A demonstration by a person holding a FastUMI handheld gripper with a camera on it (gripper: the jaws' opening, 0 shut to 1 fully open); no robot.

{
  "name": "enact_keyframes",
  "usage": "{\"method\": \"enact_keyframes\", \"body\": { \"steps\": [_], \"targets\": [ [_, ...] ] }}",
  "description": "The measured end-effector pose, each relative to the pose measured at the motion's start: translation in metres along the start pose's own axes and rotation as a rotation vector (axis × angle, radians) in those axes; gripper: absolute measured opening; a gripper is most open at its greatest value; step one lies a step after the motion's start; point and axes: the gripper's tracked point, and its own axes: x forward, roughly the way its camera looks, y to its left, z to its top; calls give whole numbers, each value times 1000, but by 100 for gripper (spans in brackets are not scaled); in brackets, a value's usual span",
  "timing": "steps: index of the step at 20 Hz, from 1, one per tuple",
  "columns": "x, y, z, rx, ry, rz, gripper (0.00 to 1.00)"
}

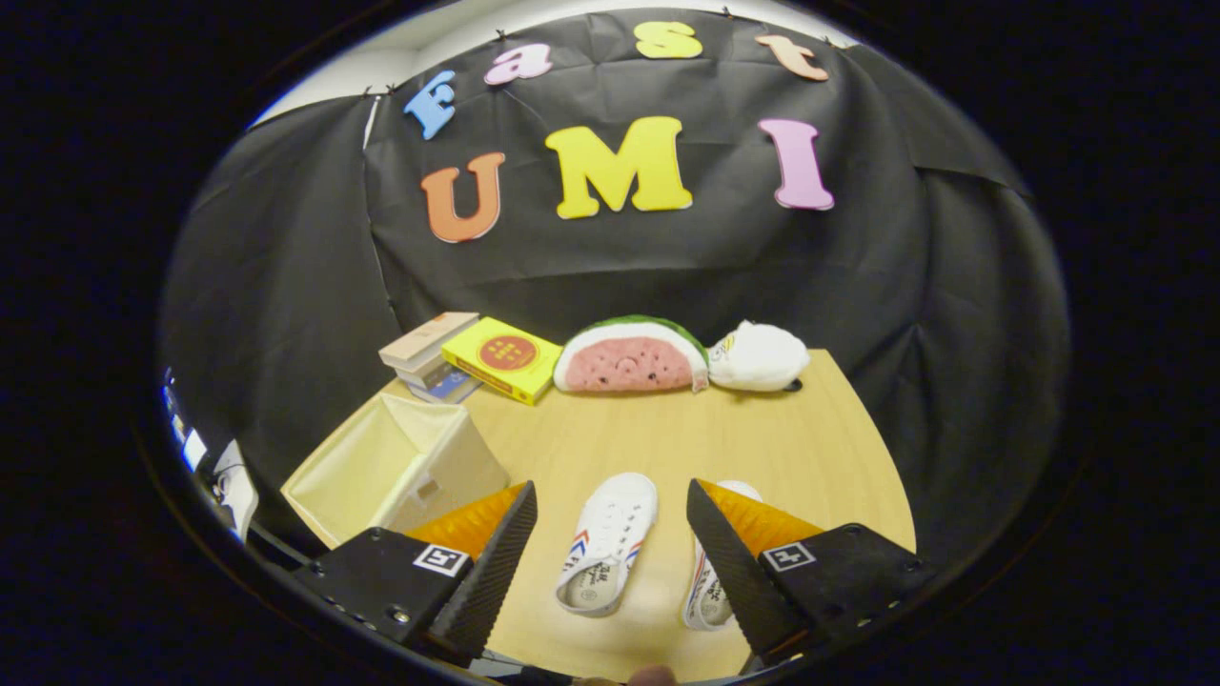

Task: Open the storage box then place both shoes into the box .Put the left shoe in first, then the right shoe, with the right side of both shoes facing outward in a uniform manner.

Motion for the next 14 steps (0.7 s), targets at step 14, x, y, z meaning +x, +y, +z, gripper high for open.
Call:
{"method": "enact_keyframes", "body": {
  "steps": [14],
  "targets": [
    [122,-14,-117,94,379,3,81]
  ]
}}
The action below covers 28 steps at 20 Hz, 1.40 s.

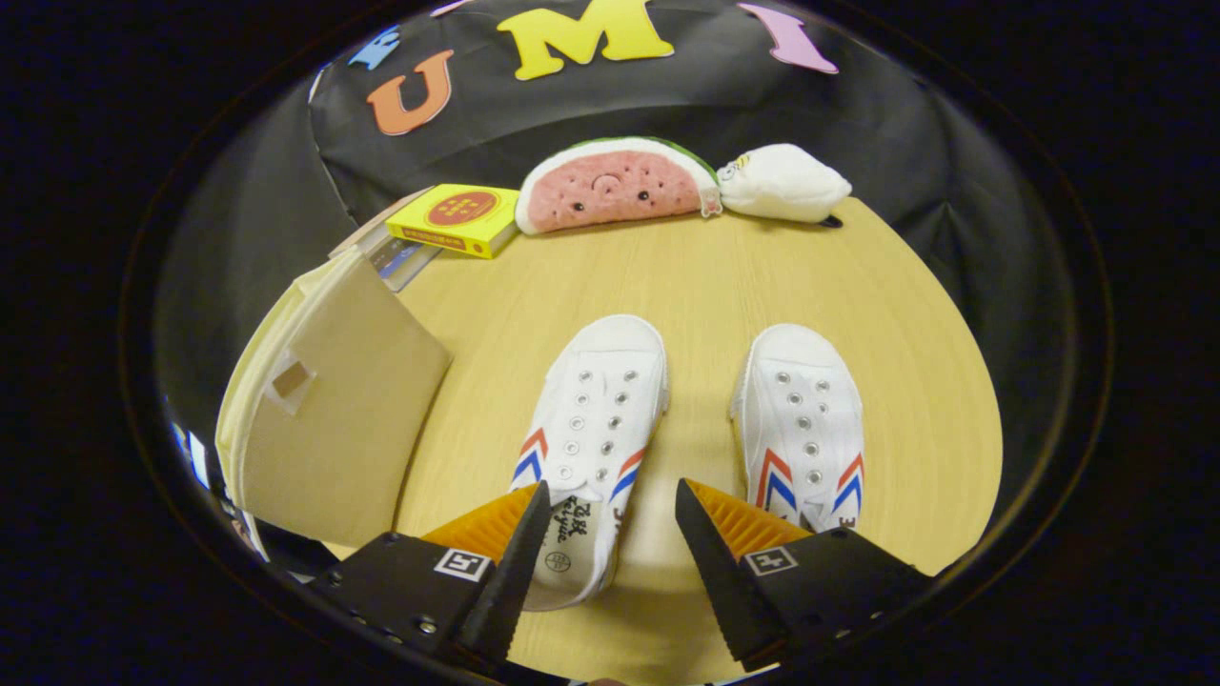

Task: Open the storage box then place both shoes into the box .Put the left shoe in first, then the right shoe, with the right side of both shoes facing outward in a uniform manner.

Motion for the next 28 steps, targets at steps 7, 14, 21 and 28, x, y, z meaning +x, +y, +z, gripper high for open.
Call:
{"method": "enact_keyframes", "body": {
  "steps": [7,14,21,28],
  "targets": [
    [23,-1,-3,105,110,60,43],
    [18,5,-3,210,160,114,0],
    [-5,23,3,289,158,162,0],
    [-63,42,27,361,73,166,0]
  ]
}}
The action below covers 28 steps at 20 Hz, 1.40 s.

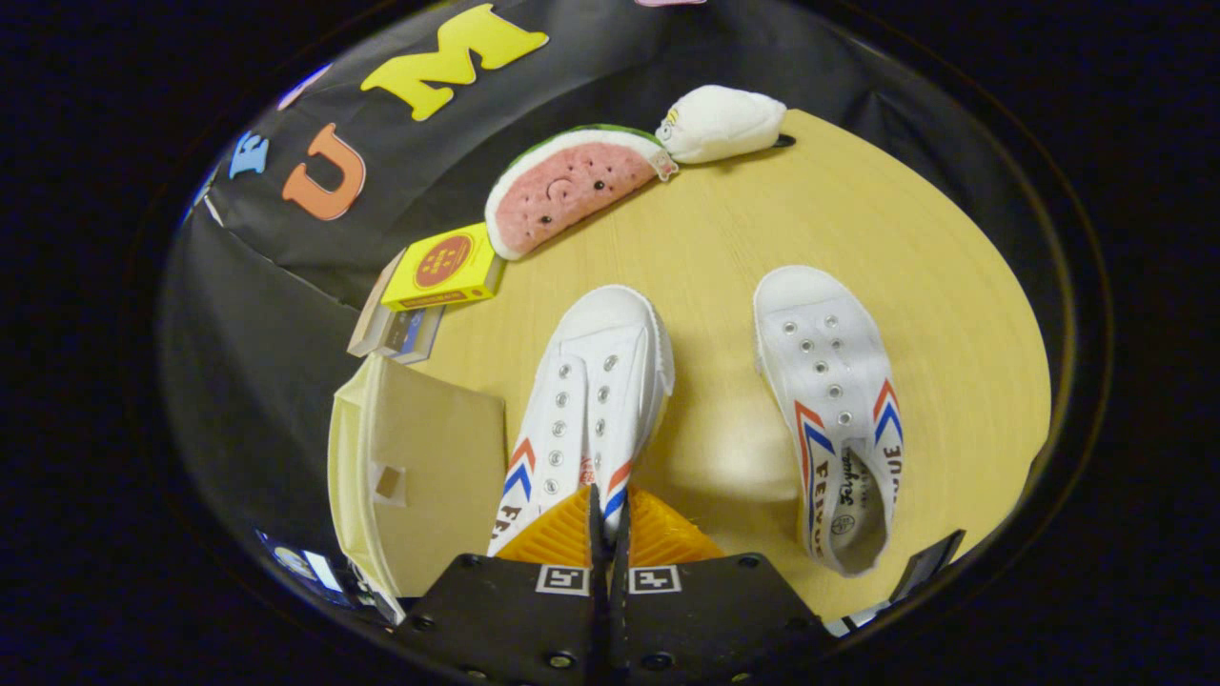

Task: Open the storage box then place both shoes into the box .Put the left shoe in first, then the right shoe, with the right side of both shoes facing outward in a uniform manner.

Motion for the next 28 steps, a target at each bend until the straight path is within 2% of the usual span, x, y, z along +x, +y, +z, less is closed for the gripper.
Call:
{"method": "enact_keyframes", "body": {
  "steps": [6,11,16,19,24,28],
  "targets": [
    [-62,68,1,-1,-134,1,0],
    [-82,144,-19,-21,-204,-4,0],
    [-57,222,-46,-76,-198,34,0],
    [-28,259,-67,-122,-145,64,0],
    [22,275,-90,-240,-80,14,0],
    [49,275,-102,-258,-39,-14,0]
  ]
}}
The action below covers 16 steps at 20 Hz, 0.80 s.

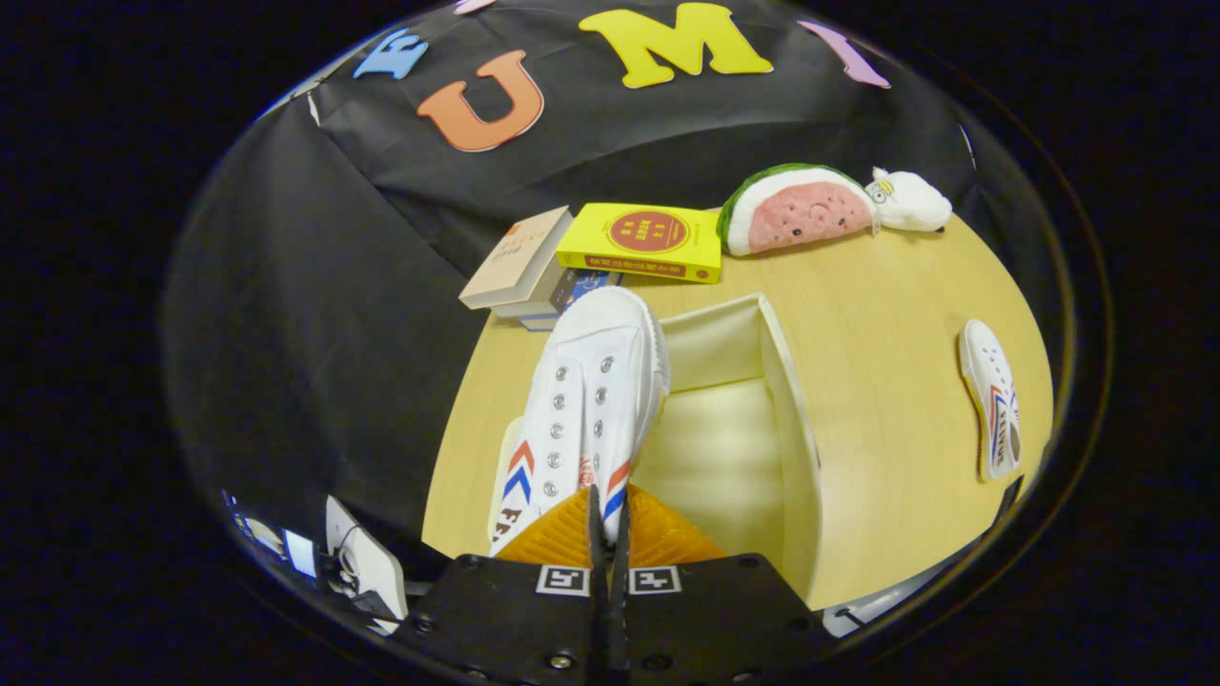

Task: Open the storage box then place both shoes into the box .Put the left shoe in first, then the right shoe, with the right side of both shoes facing outward in a uniform manner.

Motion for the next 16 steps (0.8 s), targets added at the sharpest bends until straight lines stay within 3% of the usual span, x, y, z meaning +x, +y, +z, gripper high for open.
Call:
{"method": "enact_keyframes", "body": {
  "steps": [11,12,13,14,16],
  "targets": [
    [42,-6,-15,-45,61,-65,2],
    [46,1,-14,-46,60,-38,3],
    [46,4,-9,-49,48,-21,15],
    [41,3,-1,-65,16,-22,18],
    [35,5,13,-95,-23,-11,45]
  ]
}}
